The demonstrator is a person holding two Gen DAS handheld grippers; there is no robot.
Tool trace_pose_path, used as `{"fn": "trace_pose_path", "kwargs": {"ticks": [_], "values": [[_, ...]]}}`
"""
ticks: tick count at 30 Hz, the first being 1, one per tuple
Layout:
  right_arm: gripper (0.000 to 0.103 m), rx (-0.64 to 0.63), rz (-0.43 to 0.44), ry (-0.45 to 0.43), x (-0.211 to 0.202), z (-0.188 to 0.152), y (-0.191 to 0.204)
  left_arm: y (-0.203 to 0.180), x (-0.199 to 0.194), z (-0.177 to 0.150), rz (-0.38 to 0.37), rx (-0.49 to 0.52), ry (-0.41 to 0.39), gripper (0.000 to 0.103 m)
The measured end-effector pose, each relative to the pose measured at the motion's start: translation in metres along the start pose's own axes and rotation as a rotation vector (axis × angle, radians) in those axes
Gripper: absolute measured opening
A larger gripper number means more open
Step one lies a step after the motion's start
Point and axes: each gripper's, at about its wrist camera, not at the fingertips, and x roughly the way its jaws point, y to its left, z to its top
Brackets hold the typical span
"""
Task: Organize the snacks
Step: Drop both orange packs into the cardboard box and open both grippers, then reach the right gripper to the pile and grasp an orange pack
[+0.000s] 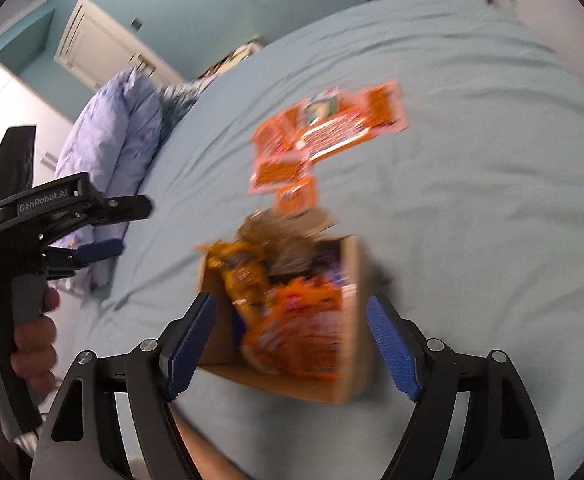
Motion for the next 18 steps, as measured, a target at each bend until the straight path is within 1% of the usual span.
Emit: {"fn": "trace_pose_path", "kwargs": {"ticks": [2,3,6,8,11,13,15,16,17,18], "values": [[0.077,0.012,-0.068,-0.04,-0.013,-0.002,-0.009,-0.002,-0.005,-0.001,-0.002,0.017,-0.01,0.084],[0.077,0.019,-0.123,-0.065,-0.02,-0.001,-0.017,-0.003,-0.007,-0.002,-0.009,0.023,-0.01,0.084],[0.077,0.057,-0.244,-0.087,-0.027,0.001,-0.028,0.0,-0.008,-0.003,-0.033,0.033,-0.018,0.084],[0.077,0.076,-0.276,-0.06,-0.023,0.002,-0.031,0.001,-0.006,-0.002,-0.037,0.051,-0.014,0.084],[0.077,0.104,-0.291,-0.029,-0.015,0.011,-0.028,0.0,-0.003,0.002,-0.038,0.097,-0.013,0.084],[0.077,0.11,-0.347,-0.021,-0.008,0.02,-0.026,-0.002,-0.001,0.003,-0.016,0.136,-0.024,0.084],[0.077,0.082,-0.413,-0.017,-0.003,0.025,-0.02,-0.004,0.003,0.005,0.017,0.191,-0.05,0.087],[0.077,0.066,-0.434,-0.015,0.0,0.024,-0.015,-0.004,0.005,0.006,0.028,0.208,-0.06,0.09],[0.077,0.051,-0.452,-0.009,0.006,0.022,-0.009,-0.004,0.008,0.008,0.038,0.221,-0.077,0.095],[0.077,0.035,-0.448,-0.004,0.008,0.024,-0.008,-0.003,0.012,0.009,0.049,0.228,-0.099,0.097]]}}
